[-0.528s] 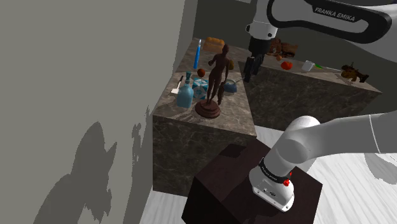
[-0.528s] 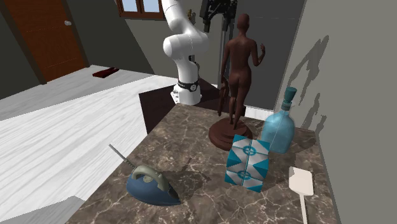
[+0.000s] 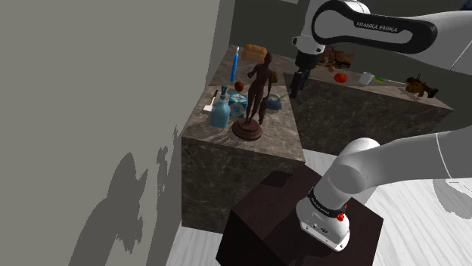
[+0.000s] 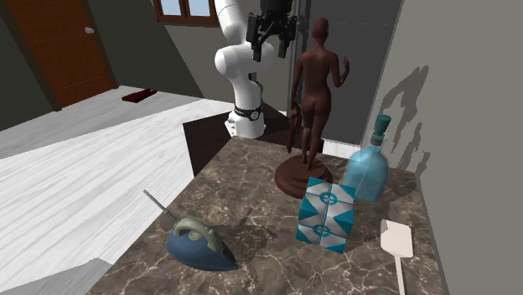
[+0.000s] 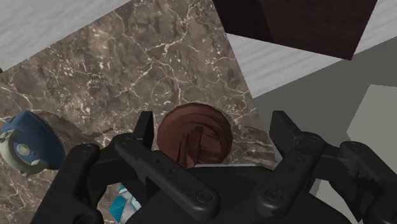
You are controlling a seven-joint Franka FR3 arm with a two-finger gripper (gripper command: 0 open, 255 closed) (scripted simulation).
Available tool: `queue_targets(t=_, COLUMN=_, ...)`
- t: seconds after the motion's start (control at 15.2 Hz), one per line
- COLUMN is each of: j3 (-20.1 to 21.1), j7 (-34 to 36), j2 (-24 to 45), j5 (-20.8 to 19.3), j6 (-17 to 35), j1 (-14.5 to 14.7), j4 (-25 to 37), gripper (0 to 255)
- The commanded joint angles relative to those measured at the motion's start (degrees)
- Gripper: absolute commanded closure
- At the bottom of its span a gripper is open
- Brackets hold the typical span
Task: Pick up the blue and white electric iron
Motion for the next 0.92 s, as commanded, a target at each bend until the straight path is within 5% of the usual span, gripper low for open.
queue_targets(t=0.0, j3=-2.61, j7=-3.31, j2=0.83, j5=-1.55, j6=2.97, j1=-0.47, j4=-0.96, gripper=0)
queue_targets(t=0.46, j3=-11.70, j7=-14.15, j2=9.20, j5=-4.46, j6=14.30, j1=-0.98, j4=-0.17, gripper=0)
queue_targets(t=0.86, j3=-19.52, j7=-24.48, j2=19.61, j5=-2.94, j6=23.45, j1=0.01, j4=3.92, gripper=0)
